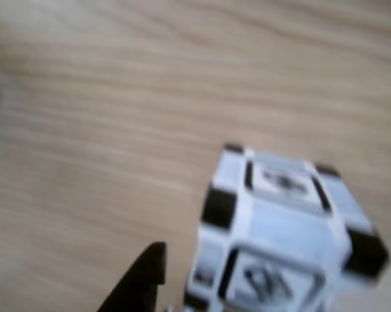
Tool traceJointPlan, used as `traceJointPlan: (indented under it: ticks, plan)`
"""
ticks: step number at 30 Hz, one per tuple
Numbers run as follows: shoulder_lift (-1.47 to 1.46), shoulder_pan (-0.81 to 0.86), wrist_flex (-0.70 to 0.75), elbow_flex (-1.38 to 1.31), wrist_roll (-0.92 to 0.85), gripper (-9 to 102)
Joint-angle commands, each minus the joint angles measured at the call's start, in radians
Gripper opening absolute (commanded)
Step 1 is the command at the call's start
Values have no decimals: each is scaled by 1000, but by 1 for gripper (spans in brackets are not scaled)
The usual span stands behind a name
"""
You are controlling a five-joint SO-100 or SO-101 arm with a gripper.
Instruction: Stack cubes from left to right.
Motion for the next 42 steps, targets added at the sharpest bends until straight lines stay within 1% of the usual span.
traceJointPlan:
  ticks: [1,19,24,29,37,42]
  plan:
    - [3,-15,-5,8,14,40]
    - [-8,2,-48,9,-32,40]
    - [-83,2,-48,9,2,39]
    - [-91,2,-48,9,-8,38]
    - [-91,2,-48,8,8,36]
    - [-92,3,-48,6,9,29]
